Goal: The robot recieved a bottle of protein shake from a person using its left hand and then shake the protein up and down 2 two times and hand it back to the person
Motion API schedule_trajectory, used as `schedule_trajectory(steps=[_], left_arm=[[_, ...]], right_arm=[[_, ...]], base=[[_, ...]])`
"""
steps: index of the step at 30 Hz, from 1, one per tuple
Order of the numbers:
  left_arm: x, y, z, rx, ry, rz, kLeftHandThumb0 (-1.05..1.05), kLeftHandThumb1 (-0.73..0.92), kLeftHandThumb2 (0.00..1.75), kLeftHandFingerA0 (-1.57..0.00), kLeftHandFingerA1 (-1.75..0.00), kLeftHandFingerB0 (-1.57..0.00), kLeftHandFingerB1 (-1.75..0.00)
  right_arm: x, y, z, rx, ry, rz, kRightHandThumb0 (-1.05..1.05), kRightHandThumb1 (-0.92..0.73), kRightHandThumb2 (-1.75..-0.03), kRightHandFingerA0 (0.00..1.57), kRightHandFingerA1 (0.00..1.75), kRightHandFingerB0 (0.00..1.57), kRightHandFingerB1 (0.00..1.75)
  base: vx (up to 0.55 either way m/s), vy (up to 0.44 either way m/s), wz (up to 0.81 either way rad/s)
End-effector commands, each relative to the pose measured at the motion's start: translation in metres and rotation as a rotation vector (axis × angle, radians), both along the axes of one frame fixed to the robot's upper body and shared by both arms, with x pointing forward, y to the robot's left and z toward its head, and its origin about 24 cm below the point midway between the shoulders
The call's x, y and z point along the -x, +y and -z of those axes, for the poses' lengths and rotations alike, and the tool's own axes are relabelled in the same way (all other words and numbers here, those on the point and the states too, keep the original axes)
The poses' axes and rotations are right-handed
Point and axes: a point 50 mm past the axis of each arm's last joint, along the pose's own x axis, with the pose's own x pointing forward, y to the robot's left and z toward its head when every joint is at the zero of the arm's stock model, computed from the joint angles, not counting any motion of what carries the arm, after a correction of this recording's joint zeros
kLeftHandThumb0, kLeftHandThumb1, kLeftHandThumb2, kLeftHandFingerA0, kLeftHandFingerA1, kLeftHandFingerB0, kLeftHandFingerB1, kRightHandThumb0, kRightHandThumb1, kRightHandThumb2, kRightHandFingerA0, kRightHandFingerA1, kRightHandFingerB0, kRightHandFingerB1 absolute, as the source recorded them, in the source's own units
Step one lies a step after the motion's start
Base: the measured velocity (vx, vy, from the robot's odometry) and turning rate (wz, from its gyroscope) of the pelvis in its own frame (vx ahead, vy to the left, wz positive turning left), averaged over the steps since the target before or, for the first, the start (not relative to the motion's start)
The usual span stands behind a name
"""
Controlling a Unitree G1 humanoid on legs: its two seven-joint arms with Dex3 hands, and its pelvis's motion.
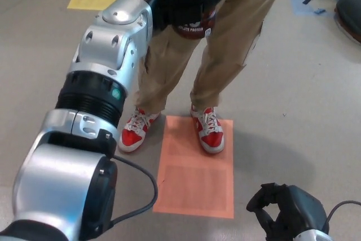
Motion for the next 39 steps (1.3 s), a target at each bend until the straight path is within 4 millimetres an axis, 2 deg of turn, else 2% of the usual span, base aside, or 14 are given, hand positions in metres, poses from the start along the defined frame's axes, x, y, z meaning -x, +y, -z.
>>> schedule_trajectory(steps=[1, 2, 3, 7, 8, 14, 18, 19, 20, 21, 25, 26, 33, 39], left_arm=[[0.003, 0.003, 0.009, -0.033, 0.025, 0.044, -0.66, 0.50, 0.87, -0.11, -0.46, 0.00, -0.33], [0.005, 0.004, 0.012, -0.067, 0.021, 0.100, -0.77, 0.69, 0.60, 0.00, -0.18, 0.00, -0.10], [0.006, 0.004, 0.013, -0.093, 0.014, 0.124, -0.88, 0.54, 0.83, 0.00, -0.06, 0.00, 0.00], [0.009, 0.008, 0.017, -0.146, 0.016, 0.171, -0.85, 0.65, 0.61, 0.00, -0.13, 0.00, -0.02], [0.009, 0.008, 0.017, -0.146, 0.012, 0.177, -0.84, 0.52, 0.93, 0.00, -0.11, 0.00, -0.07], [0.020, 0.023, 0.026, -0.192, -0.002, 0.257, -0.86, 0.54, 0.77, 0.00, -0.15, 0.00, -0.12], [0.030, 0.031, 0.037, -0.228, 0.004, 0.281, -0.86, 0.54, 0.95, -0.05, -0.27, -0.05, -0.10], [0.037, 0.040, 0.043, -0.228, -0.003, 0.291, -0.85, 0.69, 0.61, -0.15, -0.30, -0.02, -0.22], [0.040, 0.042, 0.045, -0.228, -0.005, 0.291, -0.86, 0.57, 0.92, -0.13, -0.43, -0.04, -0.19], [0.042, 0.044, 0.046, -0.229, -0.007, 0.291, -0.86, 0.57, 0.92, -0.13, -0.43, -0.04, -0.19], [0.062, 0.067, 0.067, -0.359, -0.112, 0.231, -0.85, 0.63, 0.92, -0.33, -0.47, -0.13, -0.38], [0.067, 0.075, 0.077, -0.410, -0.117, 0.204, -0.71, 0.63, 0.60, -0.45, -0.37, -0.24, -0.29], [0.109, 0.126, 0.152, -0.637, -0.083, 0.081, -0.58, 0.55, 0.57, -0.45, -0.41, -0.29, -0.32], [0.122, 0.153, 0.190, -0.878, -0.075, 0.009, -0.54, 0.54, 0.57, -0.45, -0.39, -0.31, -0.32]], right_arm=[[0.003, -0.002, 0.003, -0.005, 0.016, 0.007, -0.44, -0.51, -1.14, 1.05, 1.08, 0.90, 0.81], [0.003, -0.002, 0.003, -0.012, 0.028, 0.006, -0.44, -0.52, -1.15, 1.01, 1.06, 0.89, 0.81], [0.003, -0.002, 0.003, -0.014, 0.032, 0.005, -0.45, -0.52, -1.15, 1.01, 1.06, 0.89, 0.81], [0.003, -0.002, 0.003, -0.010, 0.024, 0.008, -0.45, -0.52, -1.15, 1.02, 1.07, 0.90, 0.81], [0.003, -0.002, 0.003, -0.012, 0.020, 0.009, -0.47, -0.54, -1.11, 0.99, 1.12, 0.94, 0.73], [0.003, -0.002, 0.002, -0.013, 0.011, 0.022, -0.45, -0.49, -1.13, 1.01, 1.03, 0.91, 0.82], [0.005, -0.005, 0.004, -0.003, 0.015, 0.026, -0.46, -0.54, -1.03, 1.00, 0.97, 0.96, 0.70], [0.004, -0.004, 0.003, -0.004, 0.008, 0.028, -0.47, -0.55, -1.04, 1.00, 0.96, 0.95, 0.73], [0.003, -0.003, 0.002, -0.005, 0.006, 0.028, -0.46, -0.55, -1.06, 0.99, 0.92, 0.96, 0.73], [0.002, -0.003, 0.002, -0.006, 0.005, 0.028, -0.46, -0.55, -1.06, 0.99, 0.92, 0.96, 0.73], [-0.003, -0.004, -0.002, -0.005, -0.003, 0.025, -0.45, -0.50, -1.15, 0.99, 1.02, 0.91, 0.83], [-0.002, -0.004, -0.002, -0.008, -0.007, 0.025, -0.48, -0.50, -1.15, 1.01, 1.04, 0.92, 0.83], [-0.003, -0.004, -0.003, -0.018, -0.016, 0.033, -0.49, -0.50, -1.14, 1.05, 1.10, 0.93, 0.85], [-0.014, -0.008, -0.012, -0.015, -0.034, 0.045, -0.48, -0.53, -1.17, 1.01, 1.07, 0.91, 0.84]], base=[[0.00, 0.000, 0.00], [0.00, 0.000, 0.00], [0.00, 0.000, 0.00], [0.00, 0.000, 0.00], [0.00, 0.000, 0.00], [0.00, 0.000, 0.00], [0.00, 0.000, 0.00], [0.00, 0.000, 0.00], [0.00, 0.000, 0.00], [0.00, 0.000, 0.00], [0.00, 0.000, 0.00], [0.00, 0.000, 0.00], [0.00, 0.000, 0.00], [0.00, 0.000, 0.00]])
